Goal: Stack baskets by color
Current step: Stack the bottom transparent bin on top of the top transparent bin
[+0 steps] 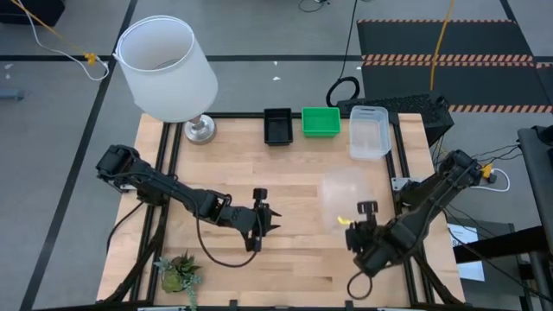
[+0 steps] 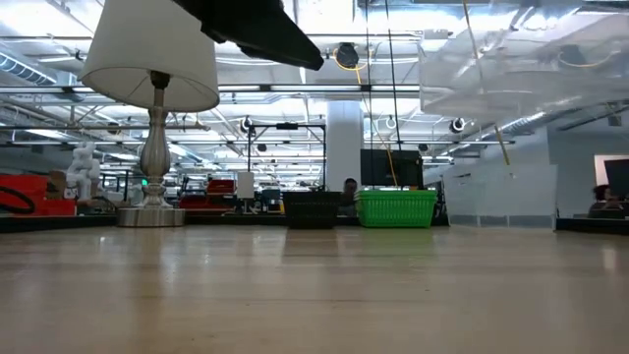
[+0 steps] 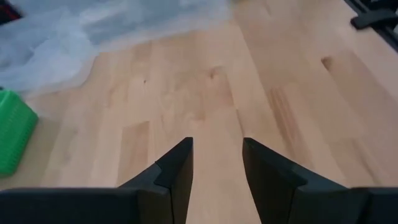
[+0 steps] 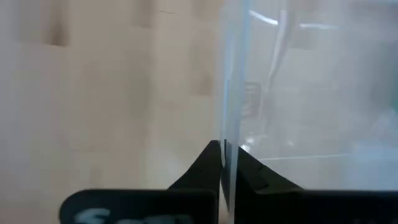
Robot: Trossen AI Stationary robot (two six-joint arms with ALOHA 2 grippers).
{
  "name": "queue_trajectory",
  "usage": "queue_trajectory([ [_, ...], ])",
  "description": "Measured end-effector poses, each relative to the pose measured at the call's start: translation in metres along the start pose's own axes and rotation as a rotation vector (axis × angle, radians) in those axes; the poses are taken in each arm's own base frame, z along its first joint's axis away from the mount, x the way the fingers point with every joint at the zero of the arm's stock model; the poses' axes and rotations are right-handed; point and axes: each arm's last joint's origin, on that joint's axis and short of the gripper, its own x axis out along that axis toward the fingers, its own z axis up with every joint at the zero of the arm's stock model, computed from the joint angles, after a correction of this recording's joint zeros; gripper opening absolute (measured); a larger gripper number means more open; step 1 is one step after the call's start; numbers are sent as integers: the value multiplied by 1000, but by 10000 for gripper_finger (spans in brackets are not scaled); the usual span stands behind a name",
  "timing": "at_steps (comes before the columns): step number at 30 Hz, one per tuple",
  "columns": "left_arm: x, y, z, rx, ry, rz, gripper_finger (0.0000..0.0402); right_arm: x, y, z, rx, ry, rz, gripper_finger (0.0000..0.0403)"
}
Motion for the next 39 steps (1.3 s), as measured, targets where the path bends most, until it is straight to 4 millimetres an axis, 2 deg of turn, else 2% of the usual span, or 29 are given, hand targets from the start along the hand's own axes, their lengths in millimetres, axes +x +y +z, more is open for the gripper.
queue_trajectory([
  [6,1,4,-4,69,45,8,141,-13,-39,-2,-22,23,-87,0],
  [11,3,14,-7,79,85,26,141,-25,-82,-7,-68,-32,-100,0],
  [20,-5,31,-7,64,117,55,141,-45,-164,-43,-61,-93,-157,0],
  [27,-12,33,-6,66,126,52,141,-53,-202,-74,-57,-70,-225,0],
  [33,-13,35,-5,70,119,56,141,-44,-224,-84,-22,-46,-195,0],
  [39,-13,34,-5,71,118,55,141,-8,-241,-89,-36,28,-160,0],
])
